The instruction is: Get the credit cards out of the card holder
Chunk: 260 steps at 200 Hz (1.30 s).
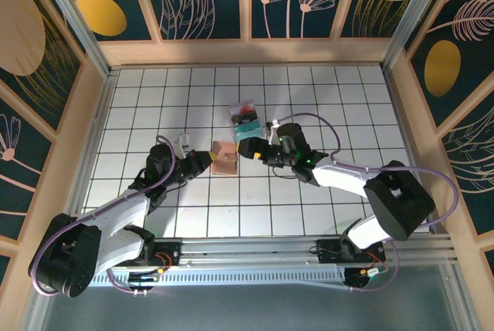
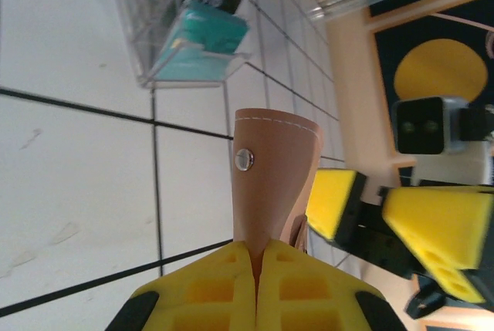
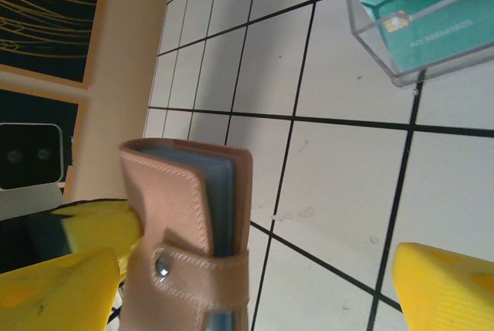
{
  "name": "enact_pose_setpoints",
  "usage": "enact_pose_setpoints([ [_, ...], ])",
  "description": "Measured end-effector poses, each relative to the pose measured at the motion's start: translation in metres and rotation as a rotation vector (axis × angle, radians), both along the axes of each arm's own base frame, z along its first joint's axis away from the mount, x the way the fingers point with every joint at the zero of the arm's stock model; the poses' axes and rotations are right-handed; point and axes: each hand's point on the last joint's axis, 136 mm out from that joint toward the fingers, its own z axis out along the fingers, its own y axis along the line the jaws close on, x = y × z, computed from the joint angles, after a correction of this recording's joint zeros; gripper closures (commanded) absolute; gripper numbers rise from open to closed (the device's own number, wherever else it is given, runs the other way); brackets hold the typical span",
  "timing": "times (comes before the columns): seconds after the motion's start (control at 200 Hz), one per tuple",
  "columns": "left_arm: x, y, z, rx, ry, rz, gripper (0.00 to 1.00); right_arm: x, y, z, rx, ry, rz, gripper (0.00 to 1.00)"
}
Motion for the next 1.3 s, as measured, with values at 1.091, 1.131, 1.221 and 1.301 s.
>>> enact_pose_setpoints([
  [1.091,0.018,-0.019,0.04,-0.013,-0.14,-0.025,0.3,0.012,0.014,0.038,0.101,-0.112,0.073,0.99],
  [1.131,0.021,-0.018,0.045,-0.008,-0.157,-0.016,0.22,0.014,0.007,0.041,0.103,-0.118,0.063,0.99],
  [1.221,0.028,-0.017,0.055,0.0,-0.182,0.003,0.01,0.021,-0.008,0.048,0.112,-0.128,0.04,1.0],
  [1.301,0.033,-0.019,0.065,0.003,-0.213,0.003,0.01,0.025,-0.02,0.056,0.121,-0.139,0.028,1.0],
])
